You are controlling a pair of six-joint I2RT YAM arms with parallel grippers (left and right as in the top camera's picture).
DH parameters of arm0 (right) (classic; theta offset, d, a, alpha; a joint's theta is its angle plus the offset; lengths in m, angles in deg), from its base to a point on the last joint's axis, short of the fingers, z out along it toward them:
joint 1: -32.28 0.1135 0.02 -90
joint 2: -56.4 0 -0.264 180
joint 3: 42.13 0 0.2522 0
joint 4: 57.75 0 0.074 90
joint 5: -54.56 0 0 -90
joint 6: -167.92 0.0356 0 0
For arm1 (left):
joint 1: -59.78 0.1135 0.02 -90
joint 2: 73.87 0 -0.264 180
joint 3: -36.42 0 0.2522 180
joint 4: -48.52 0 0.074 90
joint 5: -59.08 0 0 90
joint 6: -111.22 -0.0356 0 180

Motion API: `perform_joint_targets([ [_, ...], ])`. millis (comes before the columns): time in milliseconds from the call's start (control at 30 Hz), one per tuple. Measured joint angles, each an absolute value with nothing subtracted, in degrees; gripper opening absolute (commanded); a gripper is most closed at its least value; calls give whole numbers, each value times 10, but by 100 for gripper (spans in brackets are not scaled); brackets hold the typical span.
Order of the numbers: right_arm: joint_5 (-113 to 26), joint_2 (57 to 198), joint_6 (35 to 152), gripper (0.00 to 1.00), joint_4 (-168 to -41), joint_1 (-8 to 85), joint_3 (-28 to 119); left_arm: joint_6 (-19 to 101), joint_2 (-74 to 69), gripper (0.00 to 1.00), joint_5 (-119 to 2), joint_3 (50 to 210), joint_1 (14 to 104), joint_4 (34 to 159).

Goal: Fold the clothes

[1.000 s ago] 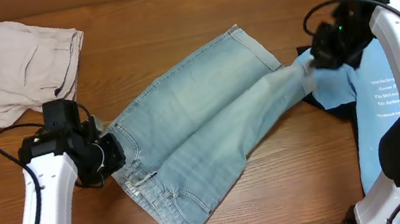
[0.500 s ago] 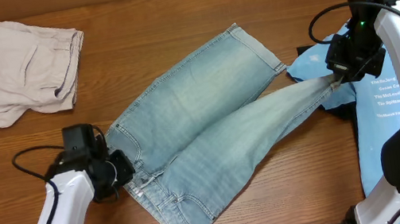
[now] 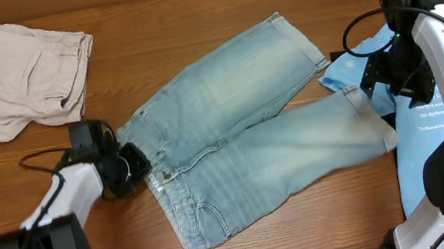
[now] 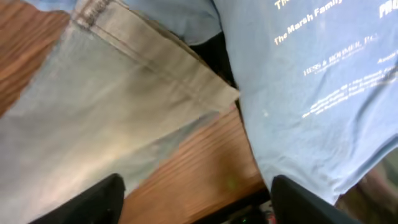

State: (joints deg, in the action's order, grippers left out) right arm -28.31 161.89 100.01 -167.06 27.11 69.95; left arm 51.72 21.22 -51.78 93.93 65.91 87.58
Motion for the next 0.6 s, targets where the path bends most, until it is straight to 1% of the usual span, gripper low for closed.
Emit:
perform_joint_targets([
  [133, -286, 1619, 1000, 80, -1643, 271, 698, 509, 260, 14, -514, 1015, 658, 921],
  [200, -297, 1619, 1000, 80, -1626, 271, 698, 501, 289, 19, -478, 1068, 655, 942],
  [333, -323, 1619, 1000, 78, -1607, 271, 698, 468, 323, 22, -404, 1187, 655, 982],
  [400, -342, 1619, 1000, 76, -1599, 271, 698, 450, 324, 24, -381, 1255, 656, 1012],
  [433, -353, 1619, 1000, 76, -1595, 271, 698, 441, 324, 27, -374, 1292, 656, 1031],
  [500, -373, 1619, 998, 77, -1590, 271, 696, 421, 324, 29, -369, 1359, 657, 1077],
  [533, -380, 1619, 996, 77, -1586, 271, 694, 410, 324, 26, -373, 1386, 657, 1104],
  [600, -391, 1618, 992, 77, -1576, 271, 681, 376, 323, 4, -399, 1429, 656, 1158],
])
